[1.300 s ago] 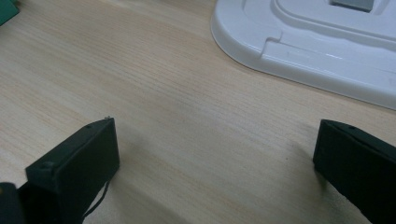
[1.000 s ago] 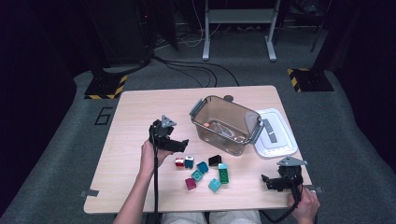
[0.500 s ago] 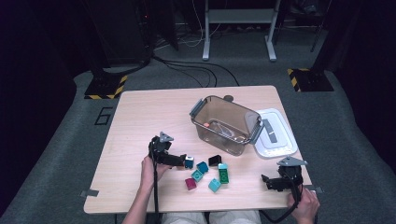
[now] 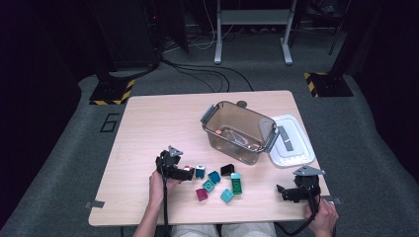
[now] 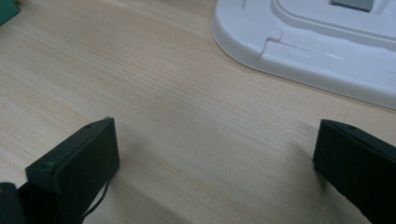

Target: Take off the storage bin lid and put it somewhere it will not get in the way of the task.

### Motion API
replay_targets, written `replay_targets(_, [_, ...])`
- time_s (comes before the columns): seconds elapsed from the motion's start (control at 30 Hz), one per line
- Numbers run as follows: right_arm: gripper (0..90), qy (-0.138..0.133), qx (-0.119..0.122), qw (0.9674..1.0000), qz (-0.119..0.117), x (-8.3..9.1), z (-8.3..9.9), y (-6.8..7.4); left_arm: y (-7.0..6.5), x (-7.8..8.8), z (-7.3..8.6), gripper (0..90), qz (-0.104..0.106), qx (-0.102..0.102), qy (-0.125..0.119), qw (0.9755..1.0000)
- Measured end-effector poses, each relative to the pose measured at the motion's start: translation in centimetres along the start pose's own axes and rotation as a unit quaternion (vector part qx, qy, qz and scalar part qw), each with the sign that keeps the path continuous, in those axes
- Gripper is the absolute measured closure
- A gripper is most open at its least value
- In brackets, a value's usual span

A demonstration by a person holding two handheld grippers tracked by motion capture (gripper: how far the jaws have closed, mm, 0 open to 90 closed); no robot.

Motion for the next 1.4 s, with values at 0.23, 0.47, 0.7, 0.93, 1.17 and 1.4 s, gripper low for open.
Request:
replay_targets(0.23, [0.0, 0.000, 0.000, 1.0000, 0.000, 0.0, 0.0, 0.0, -0.4, -0.3, 0.6, 1.5, 0.026, -0.015, -0.013, 0.9995])
replay_targets(0.47, [0.0, -0.001, 0.001, 1.0000, 0.000, 0.0, 0.0, 0.0, -1.2, -0.7, 0.8, 28.7, 0.052, -0.045, -0.014, 0.9975])
replay_targets(0.7, [0.0, 0.000, 0.001, 1.0000, 0.000, 0.0, 0.0, 0.0, -1.6, -0.5, 1.0, 52.1, 0.053, -0.061, -0.019, 0.9966])
replay_targets(0.93, [0.0, 0.000, 0.000, 1.0000, 0.000, 0.0, 0.0, 0.0, -1.9, -0.1, 1.1, 58.5, 0.053, -0.070, -0.021, 0.9959])
replay_targets(1.17, [0.0, 0.000, 0.000, 1.0000, 0.000, 0.0, 0.0, 0.0, -1.9, 0.7, 0.8, 58.6, 0.058, -0.066, -0.028, 0.9957])
replay_targets(1.4, [0.0, 0.000, 0.000, 1.0000, 0.000, 0.0, 0.0, 0.0, -2.2, 1.4, 0.1, 58.5, 0.060, -0.069, -0.035, 0.9952])
Point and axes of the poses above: each handheld gripper's, and its own axes: x roughly backward along the jaws, z roughly out of its underside, y roughly to its left, the point moved 1 cm from there along -x, roughly forward along the jaws, and after that the axes turned 12 degrees about z, right-handed, at the moved point
